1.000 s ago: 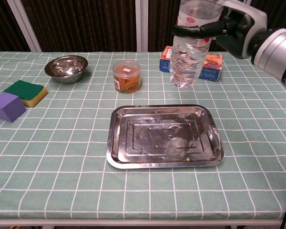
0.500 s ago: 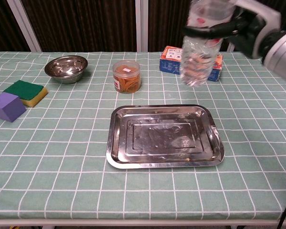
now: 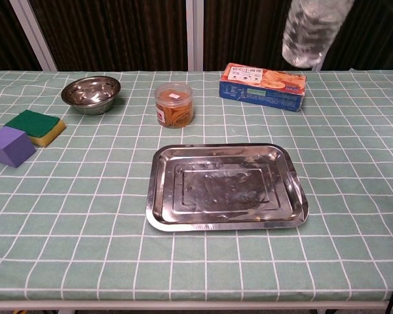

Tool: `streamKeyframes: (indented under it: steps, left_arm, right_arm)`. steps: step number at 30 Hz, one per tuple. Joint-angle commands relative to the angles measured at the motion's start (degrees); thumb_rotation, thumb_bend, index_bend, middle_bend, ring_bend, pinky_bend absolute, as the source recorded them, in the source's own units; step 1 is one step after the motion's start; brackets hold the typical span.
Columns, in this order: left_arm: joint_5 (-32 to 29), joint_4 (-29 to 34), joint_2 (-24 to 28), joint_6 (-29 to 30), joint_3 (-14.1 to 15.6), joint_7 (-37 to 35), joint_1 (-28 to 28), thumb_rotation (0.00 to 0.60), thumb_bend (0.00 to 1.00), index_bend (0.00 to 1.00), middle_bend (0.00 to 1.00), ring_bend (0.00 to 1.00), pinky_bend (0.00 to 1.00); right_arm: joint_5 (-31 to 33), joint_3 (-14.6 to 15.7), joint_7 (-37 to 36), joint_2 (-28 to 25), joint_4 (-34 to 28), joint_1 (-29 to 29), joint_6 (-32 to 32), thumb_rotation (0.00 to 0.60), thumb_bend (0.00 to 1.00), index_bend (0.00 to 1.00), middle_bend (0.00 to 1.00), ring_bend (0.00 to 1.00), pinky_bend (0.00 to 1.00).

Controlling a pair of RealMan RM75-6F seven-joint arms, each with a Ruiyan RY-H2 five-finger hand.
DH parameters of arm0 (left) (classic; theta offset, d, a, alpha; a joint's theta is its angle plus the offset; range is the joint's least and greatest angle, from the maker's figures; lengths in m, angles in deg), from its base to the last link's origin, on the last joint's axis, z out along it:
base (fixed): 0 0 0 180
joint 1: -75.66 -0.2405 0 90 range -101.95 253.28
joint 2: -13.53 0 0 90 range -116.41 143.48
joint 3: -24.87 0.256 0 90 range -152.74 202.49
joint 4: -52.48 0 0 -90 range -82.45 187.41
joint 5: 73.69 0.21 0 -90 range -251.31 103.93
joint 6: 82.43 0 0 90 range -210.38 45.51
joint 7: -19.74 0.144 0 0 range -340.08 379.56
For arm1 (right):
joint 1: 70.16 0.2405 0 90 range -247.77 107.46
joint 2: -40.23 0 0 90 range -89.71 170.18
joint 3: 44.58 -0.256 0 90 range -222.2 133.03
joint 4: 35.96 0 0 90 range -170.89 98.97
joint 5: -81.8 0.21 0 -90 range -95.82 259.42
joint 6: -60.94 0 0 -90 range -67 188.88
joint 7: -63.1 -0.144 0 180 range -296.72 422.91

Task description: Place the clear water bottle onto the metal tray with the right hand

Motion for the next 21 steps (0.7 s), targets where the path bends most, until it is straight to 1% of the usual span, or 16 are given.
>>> streamKeyframes:
  steps: [1,2,4,6,7,9,12,14,16,18,21]
  left_arm:
    - [0.04,-0.27,-0.05,-0.01,0.06,-0.17,-0.07,0.562,0.26,0.19,0.21,0.11,0.19]
    - [0.03,-0.30,-0.04,0.05,-0.01,-0.26,-0.06,0.563,0.26,0.19,0.21,0.11,0.19]
    - [0.14,-0.17,0.00,0.25,-0.23,-0.24,0.08,0.562,0.26,0.19,0.21,0.11,0.19]
    - [0.09,0.03,-0.01,0.26,-0.40,-0.19,0.20,0.562,0.26,0.19,0.21,0.11,0.19]
    - [0.01,0.10,-0.01,0.16,-0.50,-0.17,0.30,0.562,0.26,0.18,0.21,0.11,0.19]
    - [-0.08,0.06,-0.07,0.07,-0.58,-0.21,0.37,0.562,0.26,0.19,0.21,0.11,0.19]
    - [-0.17,-0.27,-0.33,-0.06,-0.50,-0.46,0.33,0.560,0.26,0.18,0.21,0.11,0.19]
    - [-0.14,-0.57,-0.46,-0.05,-0.21,-0.64,0.10,0.561,0.26,0.19,0.21,0.11,0.19]
    - [-0.11,-0.80,-0.48,-0.02,-0.01,-0.75,-0.07,0.561,0.26,0.19,0.21,0.11,0.19]
    - [-0.16,-0.98,-0.44,0.00,0.09,-0.88,-0.22,0.563,0.26,0.19,0.21,0.11,0.19]
    - [-0.12,-0.90,-0.37,0.22,-0.07,-0.89,-0.20,0.562,0.26,0.19,0.21,0.11,0.19]
  right_arm:
    - [1.71,2.66,-2.77,2.66,6.08,-0.45,-3.83,0.600,0.15,0.74,0.57,0.37,0.39]
    - [0.05,2.08,-2.70,2.46,5.10,-0.01,-2.71,0.600,0.15,0.74,0.57,0.37,0.39]
    - [-3.66,-0.65,-2.33,0.74,0.36,1.02,0.84,0.600,0.15,0.74,0.57,0.37,0.39]
    - [-5.46,-2.34,-0.95,-0.89,-3.03,1.15,3.40,0.600,0.15,0.74,0.57,0.38,0.39]
    - [-5.76,-2.75,-0.23,-1.68,-4.47,0.86,4.42,0.600,0.15,0.74,0.57,0.38,0.39]
    - [-4.57,-1.91,0.16,-2.26,-4.71,0.02,4.21,0.600,0.15,0.74,0.57,0.38,0.39]
    - [0.82,1.46,-0.85,-0.57,0.50,-1.54,0.40,0.600,0.15,0.74,0.57,0.38,0.39]
    - [5.17,3.75,-2.57,1.96,6.63,-2.33,-3.72,0.600,0.15,0.74,0.57,0.38,0.39]
    - [7.71,5.34,-4.33,4.08,11.20,-2.87,-7.13,0.600,0.15,0.74,0.57,0.38,0.39]
    - [8.04,6.22,-6.07,5.68,14.27,-3.06,-9.28,0.600,0.15,0.74,0.57,0.38,0.39]
    - [5.28,5.96,-7.54,6.28,14.16,-2.72,-8.64,0.600,0.15,0.74,0.57,0.38,0.39]
